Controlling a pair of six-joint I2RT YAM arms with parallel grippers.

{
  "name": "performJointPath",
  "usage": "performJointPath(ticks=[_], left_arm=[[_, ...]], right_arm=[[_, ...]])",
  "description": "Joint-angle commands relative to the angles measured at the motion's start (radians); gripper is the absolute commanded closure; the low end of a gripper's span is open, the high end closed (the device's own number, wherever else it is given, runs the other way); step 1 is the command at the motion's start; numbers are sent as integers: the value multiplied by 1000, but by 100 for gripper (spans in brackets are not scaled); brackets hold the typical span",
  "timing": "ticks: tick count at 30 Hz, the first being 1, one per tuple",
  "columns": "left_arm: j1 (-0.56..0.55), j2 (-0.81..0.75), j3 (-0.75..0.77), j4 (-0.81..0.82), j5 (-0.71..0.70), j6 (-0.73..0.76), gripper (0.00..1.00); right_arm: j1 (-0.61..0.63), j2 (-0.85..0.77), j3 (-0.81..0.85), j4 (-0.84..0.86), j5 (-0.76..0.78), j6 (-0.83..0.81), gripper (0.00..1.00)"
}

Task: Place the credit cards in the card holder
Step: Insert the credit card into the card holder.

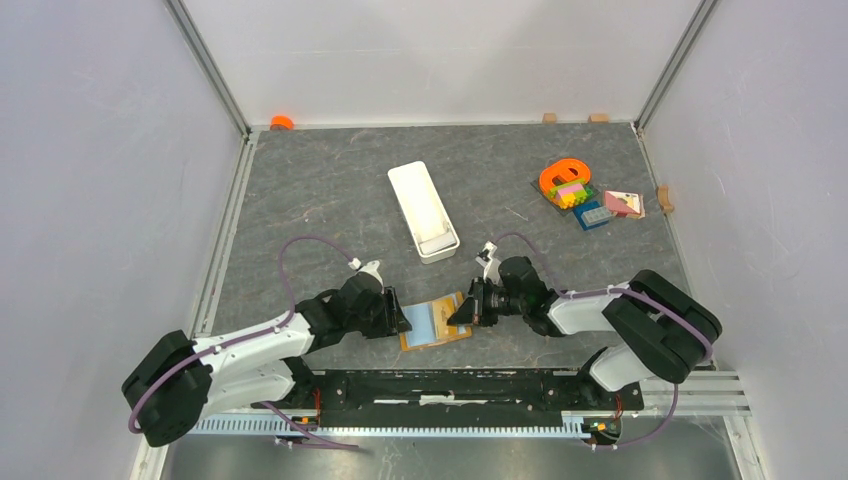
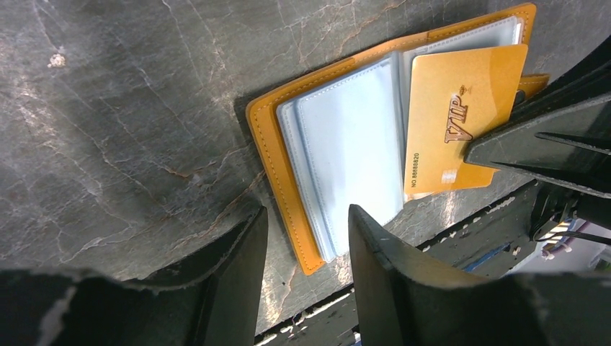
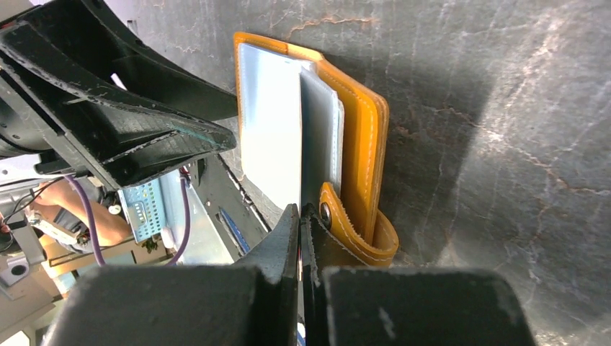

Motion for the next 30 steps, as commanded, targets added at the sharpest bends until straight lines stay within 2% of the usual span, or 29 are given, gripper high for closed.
performJointPath(ticks=[1, 7, 15, 30], left_arm=[[-5, 14, -1, -16, -8, 5, 48], [-5, 25, -5, -6, -2, 4, 51], [-5, 25, -14, 0, 1, 2, 59], [-7, 7, -26, 17, 15, -1, 62]], right_arm=[[10, 30, -2, 45, 29, 8, 100], [38, 64, 2, 98, 17, 42, 100], [58, 88, -26, 173, 23, 119, 100], [108, 161, -30, 271, 87, 200, 100]])
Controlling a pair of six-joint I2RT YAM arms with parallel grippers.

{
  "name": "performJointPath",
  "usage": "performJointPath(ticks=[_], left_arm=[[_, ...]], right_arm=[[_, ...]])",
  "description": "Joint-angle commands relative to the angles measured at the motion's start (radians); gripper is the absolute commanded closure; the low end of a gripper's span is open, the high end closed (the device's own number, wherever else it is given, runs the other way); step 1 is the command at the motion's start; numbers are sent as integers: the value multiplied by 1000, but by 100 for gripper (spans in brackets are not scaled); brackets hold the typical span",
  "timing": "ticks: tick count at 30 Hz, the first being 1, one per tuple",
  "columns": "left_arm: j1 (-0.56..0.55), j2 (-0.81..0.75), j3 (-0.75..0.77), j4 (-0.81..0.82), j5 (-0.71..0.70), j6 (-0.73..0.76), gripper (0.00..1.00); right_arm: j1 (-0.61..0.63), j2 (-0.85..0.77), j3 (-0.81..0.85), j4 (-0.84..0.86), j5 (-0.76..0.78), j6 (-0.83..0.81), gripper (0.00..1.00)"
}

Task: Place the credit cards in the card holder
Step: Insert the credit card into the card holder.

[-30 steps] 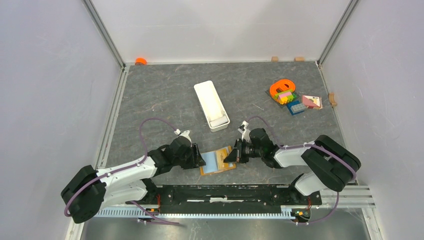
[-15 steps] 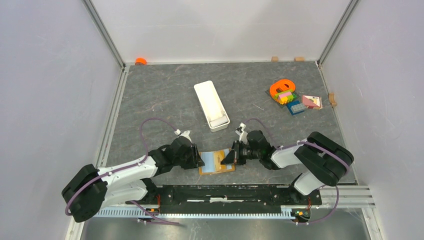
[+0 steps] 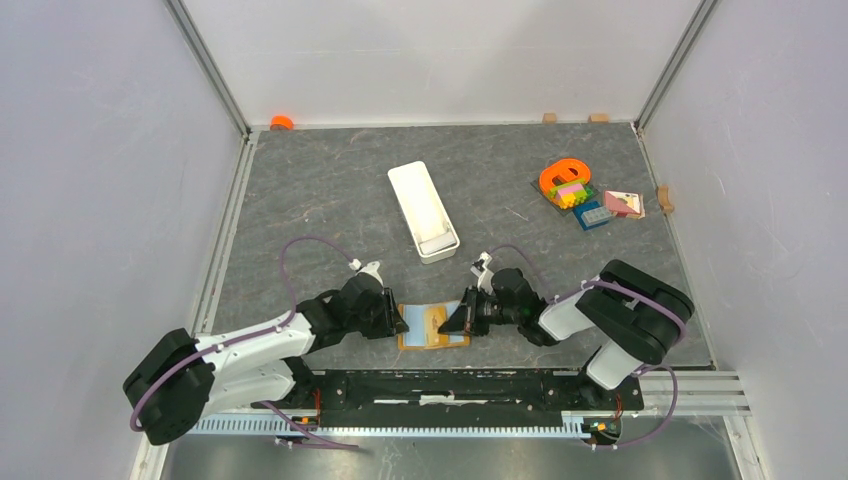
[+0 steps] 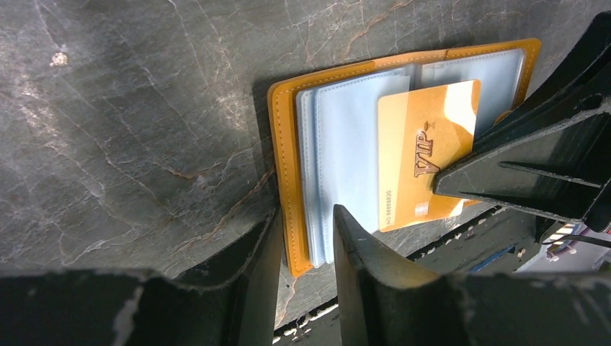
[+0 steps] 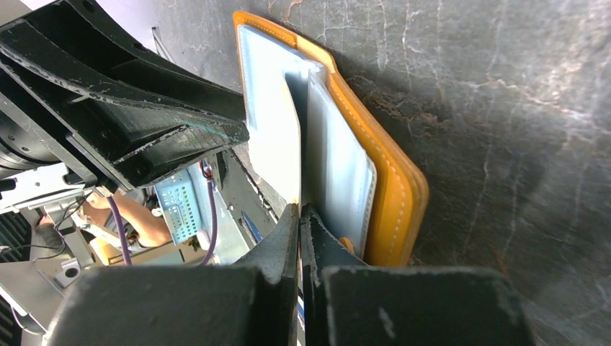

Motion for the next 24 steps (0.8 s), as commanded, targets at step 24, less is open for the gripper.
performJointPath(ticks=[24], left_arm=[[-7, -17, -42, 8, 9, -10, 73]], right_arm=[[58, 19, -45, 67, 174, 56, 100]])
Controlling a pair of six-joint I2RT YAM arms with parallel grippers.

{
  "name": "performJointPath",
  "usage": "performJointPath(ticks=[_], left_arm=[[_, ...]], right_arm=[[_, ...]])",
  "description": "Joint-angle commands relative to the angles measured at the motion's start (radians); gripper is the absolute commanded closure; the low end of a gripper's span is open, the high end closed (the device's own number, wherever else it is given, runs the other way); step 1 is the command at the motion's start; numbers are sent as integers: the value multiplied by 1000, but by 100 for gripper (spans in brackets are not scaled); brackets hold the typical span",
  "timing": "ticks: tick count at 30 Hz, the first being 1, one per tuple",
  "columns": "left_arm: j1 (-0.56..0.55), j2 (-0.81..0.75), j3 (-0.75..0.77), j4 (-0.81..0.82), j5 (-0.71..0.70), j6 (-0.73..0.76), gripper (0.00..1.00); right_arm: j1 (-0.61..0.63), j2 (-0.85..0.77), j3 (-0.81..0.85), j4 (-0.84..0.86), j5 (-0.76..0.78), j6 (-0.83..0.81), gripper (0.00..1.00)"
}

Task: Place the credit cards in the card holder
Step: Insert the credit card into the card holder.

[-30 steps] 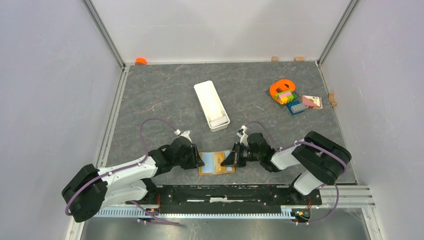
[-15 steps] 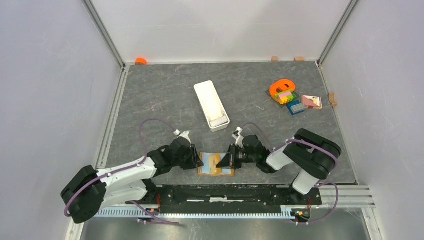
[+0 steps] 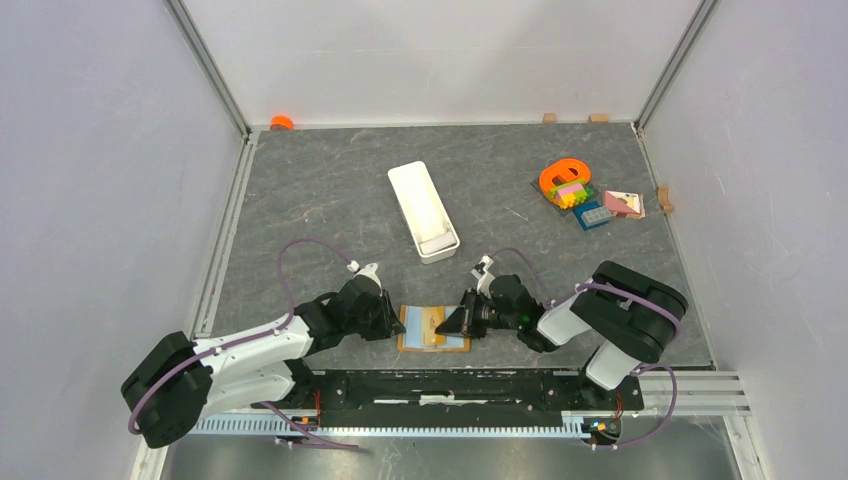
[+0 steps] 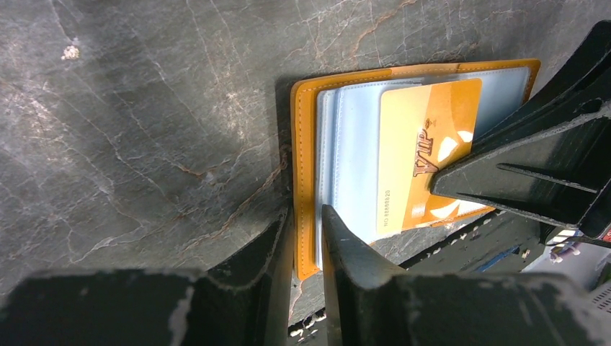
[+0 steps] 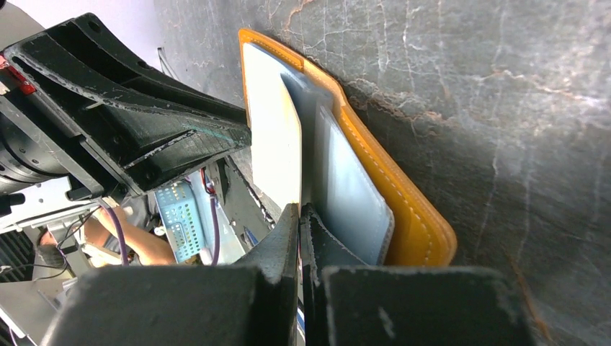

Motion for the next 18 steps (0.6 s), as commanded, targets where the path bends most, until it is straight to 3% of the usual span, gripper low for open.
performJointPath(ticks=[1, 18], left_arm=[[-7, 5, -17, -5, 8, -10, 73], [-12, 14, -35, 88, 69, -25, 79]], right_arm=[[3, -13, -24, -25, 66, 0, 100], [66, 36, 68, -85, 107, -42, 100]])
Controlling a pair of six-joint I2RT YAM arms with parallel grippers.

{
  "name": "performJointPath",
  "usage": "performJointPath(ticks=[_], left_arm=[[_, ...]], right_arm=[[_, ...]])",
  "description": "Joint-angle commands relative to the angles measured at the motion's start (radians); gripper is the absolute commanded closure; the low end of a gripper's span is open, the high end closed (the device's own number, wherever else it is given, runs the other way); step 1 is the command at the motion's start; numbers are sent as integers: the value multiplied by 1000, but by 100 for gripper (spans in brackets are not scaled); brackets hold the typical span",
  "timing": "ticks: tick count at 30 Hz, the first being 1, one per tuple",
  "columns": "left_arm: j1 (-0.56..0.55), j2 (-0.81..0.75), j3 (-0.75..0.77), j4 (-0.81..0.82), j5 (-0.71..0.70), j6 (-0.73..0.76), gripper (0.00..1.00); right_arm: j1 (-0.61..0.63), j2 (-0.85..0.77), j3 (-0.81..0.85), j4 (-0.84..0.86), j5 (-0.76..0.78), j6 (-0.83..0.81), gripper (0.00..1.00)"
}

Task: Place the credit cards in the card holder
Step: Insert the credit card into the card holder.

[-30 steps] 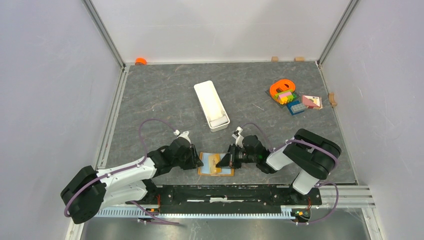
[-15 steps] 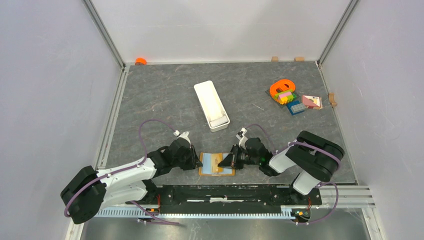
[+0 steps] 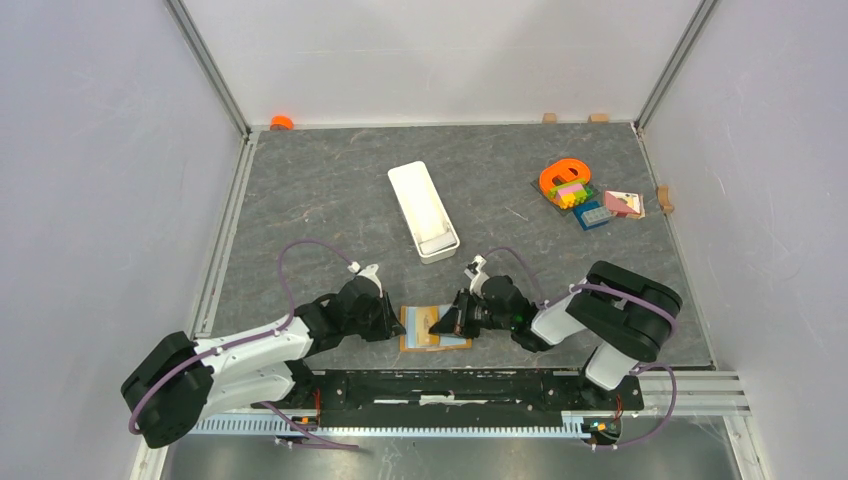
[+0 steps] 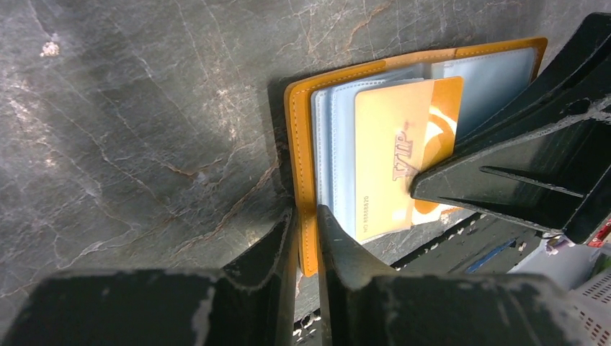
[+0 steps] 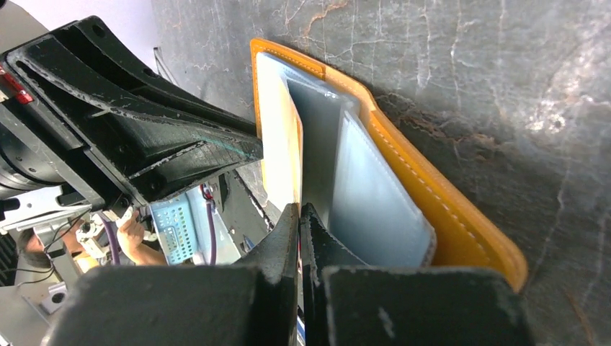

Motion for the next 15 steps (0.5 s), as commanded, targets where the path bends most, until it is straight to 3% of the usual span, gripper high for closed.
performJointPath(ticks=[1, 6, 12, 15], left_arm=[[-14, 17, -21, 65, 47, -28, 79], [-16, 0, -21, 46, 28, -31, 80], [-16, -48, -17, 9, 4, -31, 78], [-16, -66, -4, -12, -1, -25, 76]], right_arm=[[19, 18, 44, -106, 68, -59, 98], [20, -52, 62, -244, 136, -136, 86], [21, -198, 124, -493, 265, -271, 62], [21, -248, 173, -608, 311, -341, 55]])
